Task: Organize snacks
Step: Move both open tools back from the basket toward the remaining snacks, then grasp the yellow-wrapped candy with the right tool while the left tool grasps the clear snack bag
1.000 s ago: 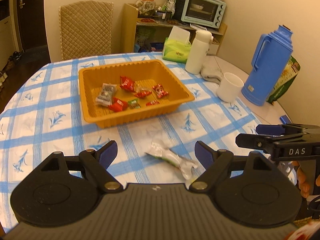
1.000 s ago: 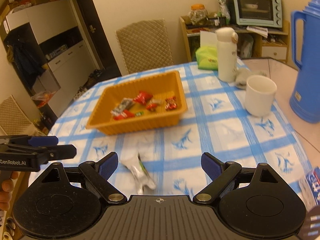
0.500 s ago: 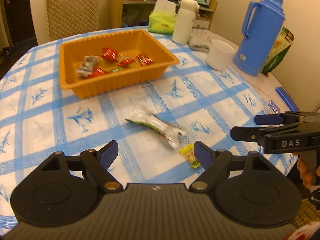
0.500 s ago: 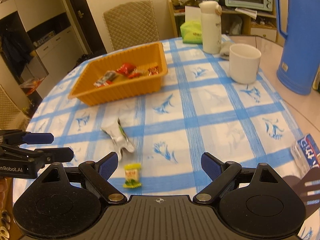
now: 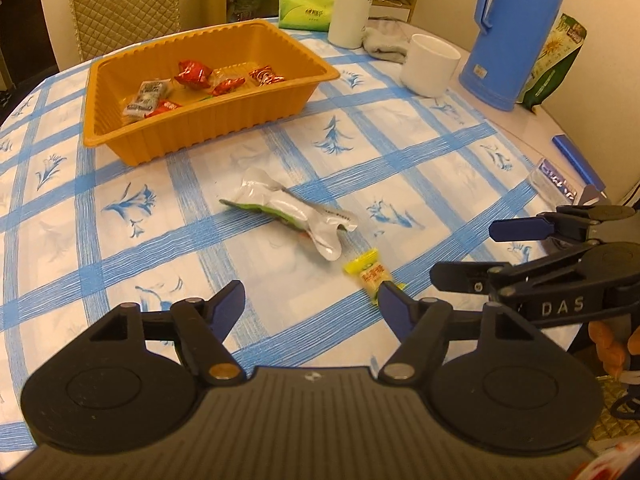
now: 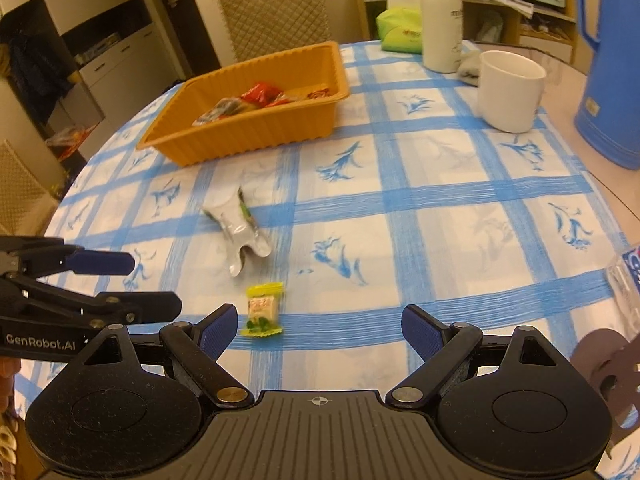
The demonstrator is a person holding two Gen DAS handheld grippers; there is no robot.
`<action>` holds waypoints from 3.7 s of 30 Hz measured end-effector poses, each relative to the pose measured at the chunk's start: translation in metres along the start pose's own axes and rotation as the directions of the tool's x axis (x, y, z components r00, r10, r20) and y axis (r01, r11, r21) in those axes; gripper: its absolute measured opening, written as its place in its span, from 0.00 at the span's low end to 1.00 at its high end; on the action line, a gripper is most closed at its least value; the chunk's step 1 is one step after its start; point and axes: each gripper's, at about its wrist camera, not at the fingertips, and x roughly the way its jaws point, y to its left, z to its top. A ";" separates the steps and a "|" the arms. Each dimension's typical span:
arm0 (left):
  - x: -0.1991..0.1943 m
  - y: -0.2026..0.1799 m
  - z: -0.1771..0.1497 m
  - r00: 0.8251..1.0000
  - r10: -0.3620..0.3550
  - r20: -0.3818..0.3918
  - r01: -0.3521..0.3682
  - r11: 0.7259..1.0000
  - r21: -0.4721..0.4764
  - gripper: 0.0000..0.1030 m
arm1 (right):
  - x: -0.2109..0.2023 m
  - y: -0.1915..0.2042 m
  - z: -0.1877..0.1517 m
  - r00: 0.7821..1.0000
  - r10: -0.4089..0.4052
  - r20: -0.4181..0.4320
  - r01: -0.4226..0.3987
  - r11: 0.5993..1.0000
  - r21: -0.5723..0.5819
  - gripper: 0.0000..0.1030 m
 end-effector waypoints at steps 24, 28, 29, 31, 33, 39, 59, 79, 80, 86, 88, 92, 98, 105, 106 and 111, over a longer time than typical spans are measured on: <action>0.002 0.043 -0.012 0.997 0.071 -0.029 -0.073 0.996 -0.059 0.67 | 0.055 0.045 -0.004 0.999 0.012 -0.050 -0.020 0.985 -0.171 0.30; 0.002 0.044 -0.012 0.997 0.071 -0.029 -0.073 0.996 -0.059 0.67 | 0.059 0.051 -0.005 0.999 -0.009 -0.043 0.000 0.978 -0.207 0.29; 0.002 0.044 -0.012 0.997 0.071 -0.029 -0.073 0.996 -0.059 0.67 | 0.059 0.052 -0.006 0.999 -0.013 -0.042 0.004 0.977 -0.214 0.29; 0.003 0.045 -0.011 0.997 0.072 -0.030 -0.073 0.996 -0.058 0.67 | 0.061 0.053 -0.006 0.999 -0.021 -0.041 0.012 0.975 -0.224 0.28; 0.003 0.046 -0.010 0.997 0.070 -0.031 -0.072 0.996 -0.059 0.67 | 0.062 0.054 -0.007 0.999 -0.026 -0.036 0.017 0.971 -0.237 0.28; 0.009 0.045 -0.004 0.998 0.056 -0.033 -0.057 0.997 -0.051 0.67 | 0.063 0.054 -0.009 0.999 -0.035 -0.027 0.026 0.961 -0.277 0.20; 0.058 0.019 0.047 0.998 -0.036 -0.048 0.029 0.990 -0.139 0.66 | 0.029 -0.026 0.031 0.994 -0.098 0.048 0.099 0.995 -0.014 0.20; 0.102 -0.006 0.072 0.998 0.038 -0.057 -0.036 0.999 0.037 0.41 | 0.037 -0.043 0.035 0.995 -0.096 0.035 0.095 0.995 0.019 0.20; 0.102 -0.005 0.072 0.997 0.040 -0.058 -0.038 0.999 0.037 0.39 | 0.038 -0.043 0.035 0.995 -0.095 0.034 0.095 0.995 0.019 0.20; 0.102 -0.002 0.073 0.997 0.042 -0.063 -0.039 0.998 0.046 0.28 | 0.040 -0.040 0.036 0.995 -0.094 0.031 0.093 0.995 0.016 0.20; 0.102 -0.001 0.073 0.997 0.040 -0.065 -0.037 0.998 0.049 0.28 | 0.040 -0.039 0.036 0.995 -0.094 0.032 0.093 0.996 0.014 0.20; 0.101 -0.002 0.072 0.997 0.046 -0.069 -0.041 0.997 0.067 0.25 | 0.039 -0.037 0.036 0.995 -0.095 0.034 0.094 0.995 0.011 0.20; 0.096 -0.001 0.069 0.997 0.045 -0.064 -0.040 0.996 0.079 0.23 | 0.037 -0.033 0.036 0.995 -0.094 0.039 0.094 0.996 0.008 0.20; 0.082 0.007 0.063 0.998 0.052 -0.045 -0.048 0.996 0.076 0.23 | 0.034 -0.022 0.038 0.996 -0.080 0.050 0.081 0.997 -0.007 0.20; 0.079 0.008 0.062 0.998 0.052 -0.041 -0.048 0.996 0.074 0.23 | 0.033 -0.021 0.039 0.996 -0.077 0.052 0.078 0.997 -0.010 0.20; 0.056 0.018 0.061 0.999 0.048 -0.006 -0.048 0.998 0.049 0.23 | 0.031 -0.011 0.043 0.997 -0.054 0.063 0.055 0.998 -0.021 0.20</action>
